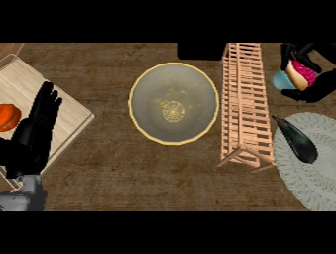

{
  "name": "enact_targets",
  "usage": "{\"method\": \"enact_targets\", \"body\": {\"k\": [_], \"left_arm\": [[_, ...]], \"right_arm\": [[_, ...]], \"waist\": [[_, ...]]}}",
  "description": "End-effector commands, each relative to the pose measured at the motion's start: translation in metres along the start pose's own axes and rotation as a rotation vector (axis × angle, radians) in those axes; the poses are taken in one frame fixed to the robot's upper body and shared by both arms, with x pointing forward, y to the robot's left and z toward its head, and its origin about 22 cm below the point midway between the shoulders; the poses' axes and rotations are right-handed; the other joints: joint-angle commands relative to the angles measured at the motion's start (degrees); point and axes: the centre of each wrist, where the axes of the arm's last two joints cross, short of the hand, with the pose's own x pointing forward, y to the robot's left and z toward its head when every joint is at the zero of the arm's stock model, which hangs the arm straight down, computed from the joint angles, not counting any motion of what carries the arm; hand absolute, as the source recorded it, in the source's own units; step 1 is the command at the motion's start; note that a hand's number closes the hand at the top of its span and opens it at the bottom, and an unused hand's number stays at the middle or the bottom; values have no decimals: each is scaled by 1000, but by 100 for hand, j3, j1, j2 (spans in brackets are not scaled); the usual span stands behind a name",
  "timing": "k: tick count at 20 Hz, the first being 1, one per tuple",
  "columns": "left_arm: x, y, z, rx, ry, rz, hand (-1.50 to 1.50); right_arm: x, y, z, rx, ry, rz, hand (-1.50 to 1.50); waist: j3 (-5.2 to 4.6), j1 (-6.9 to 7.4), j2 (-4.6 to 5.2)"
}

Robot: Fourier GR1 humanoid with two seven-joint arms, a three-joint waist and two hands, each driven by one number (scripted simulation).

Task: Pick the cupcake from the placemat and place it in the tiered shelf

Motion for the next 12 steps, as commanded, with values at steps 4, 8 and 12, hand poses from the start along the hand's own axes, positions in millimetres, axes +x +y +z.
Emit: {"method": "enact_targets", "body": {"k": [4,8,12], "left_arm": [[4,3,2,0,1,-9,0],[-4,-3,4,10,4,1,0],[1,-2,3,9,-16,-15,0]], "right_arm": [[-18,24,-30,68,-31,-62,150],[-20,41,-51,93,35,-176,-150],[-25,49,-61,133,29,-183,-150]], "waist": [[1,-25,-9],[-1,-26,-5],[1,-3,8]]}}
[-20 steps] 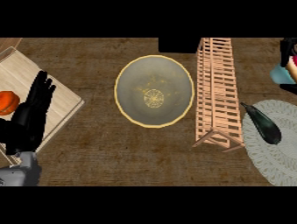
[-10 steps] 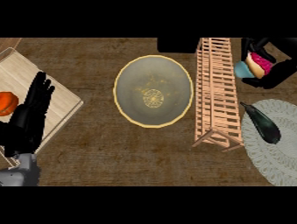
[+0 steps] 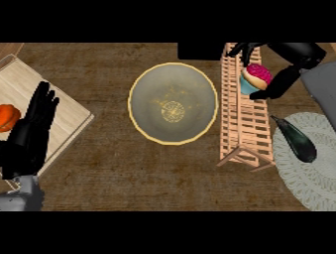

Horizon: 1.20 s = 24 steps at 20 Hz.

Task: Pick the cupcake from the placemat and place it in the tiered shelf

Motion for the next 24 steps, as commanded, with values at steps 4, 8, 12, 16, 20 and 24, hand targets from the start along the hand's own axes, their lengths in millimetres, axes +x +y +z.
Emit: {"method": "enact_targets", "body": {"k": [4,8,12,16,20,24], "left_arm": [[1,-11,9,-9,3,-6,0],[-2,0,-7,6,13,-10,0],[3,1,1,-1,15,2,0],[-22,-7,-1,-14,15,7,0],[-4,-4,7,-34,-7,6,0],[6,-18,-9,-53,-29,18,0]], "right_arm": [[-12,8,-4,94,-47,-110,-150],[-6,-2,0,87,-117,-171,-150],[8,-28,-8,9,-158,-297,-150],[7,-54,20,-94,-100,-335,-150],[32,-107,43,-201,-7,-350,-150],[39,-130,74,-237,82,-349,-150]], "waist": [[4,45,21],[1,-64,7],[3,44,20],[0,-7,40],[6,178,75],[12,244,163]]}}
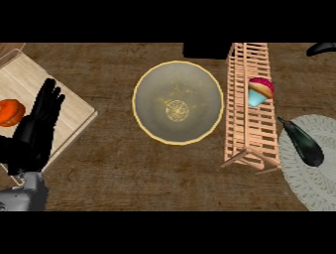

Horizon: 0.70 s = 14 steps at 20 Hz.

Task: Pick the cupcake from the placemat and place it in the tiered shelf

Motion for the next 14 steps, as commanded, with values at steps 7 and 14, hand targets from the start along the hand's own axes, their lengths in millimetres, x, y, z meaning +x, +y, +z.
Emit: {"method": "enact_targets", "body": {"k": [7,14], "left_arm": [[5,-19,-1,-36,-27,24,0],[8,-15,-5,-37,-32,21,0]], "right_arm": [[13,-53,64,-19,8,-63,-150],[20,-65,85,-5,-10,-75,-150]], "waist": [[29,225,154],[48,274,202]]}}
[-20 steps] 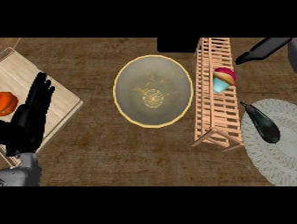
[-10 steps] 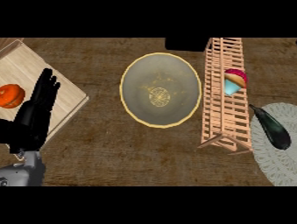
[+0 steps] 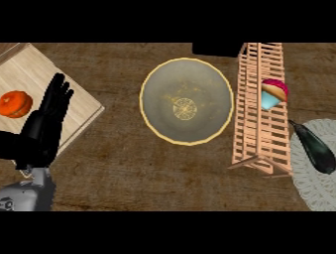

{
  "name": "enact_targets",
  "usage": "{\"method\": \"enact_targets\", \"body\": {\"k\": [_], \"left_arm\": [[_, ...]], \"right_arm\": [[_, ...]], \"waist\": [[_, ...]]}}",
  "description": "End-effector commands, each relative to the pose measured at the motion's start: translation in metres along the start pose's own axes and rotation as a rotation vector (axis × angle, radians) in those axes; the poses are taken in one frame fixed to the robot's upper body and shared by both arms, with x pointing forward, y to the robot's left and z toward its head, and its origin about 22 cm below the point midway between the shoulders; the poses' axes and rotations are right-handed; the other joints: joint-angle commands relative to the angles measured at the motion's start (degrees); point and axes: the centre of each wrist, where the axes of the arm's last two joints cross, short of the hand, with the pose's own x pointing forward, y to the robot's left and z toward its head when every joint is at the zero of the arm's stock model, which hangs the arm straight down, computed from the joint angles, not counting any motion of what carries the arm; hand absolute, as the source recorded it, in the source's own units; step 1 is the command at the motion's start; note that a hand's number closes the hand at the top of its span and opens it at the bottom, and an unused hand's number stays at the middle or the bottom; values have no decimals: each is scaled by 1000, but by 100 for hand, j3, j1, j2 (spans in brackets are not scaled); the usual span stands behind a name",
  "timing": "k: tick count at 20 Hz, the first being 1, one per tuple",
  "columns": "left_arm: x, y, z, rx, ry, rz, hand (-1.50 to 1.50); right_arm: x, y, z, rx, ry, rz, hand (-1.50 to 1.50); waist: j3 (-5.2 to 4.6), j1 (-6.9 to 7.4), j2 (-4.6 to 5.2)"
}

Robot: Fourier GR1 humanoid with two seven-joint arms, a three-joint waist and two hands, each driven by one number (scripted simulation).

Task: Pick the cupcake from the placemat and place it in the tiered shelf

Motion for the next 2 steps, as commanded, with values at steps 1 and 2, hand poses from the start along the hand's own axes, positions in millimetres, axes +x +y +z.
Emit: {"method": "enact_targets", "body": {"k": [1,2], "left_arm": [[5,-7,-1,-11,0,-1,0],[-2,-8,1,-17,-4,-6,0]], "right_arm": [[-3,-8,15,110,-80,-49,-150],[3,-12,16,95,-98,-64,-150]], "waist": [[14,36,10],[9,66,35]]}}
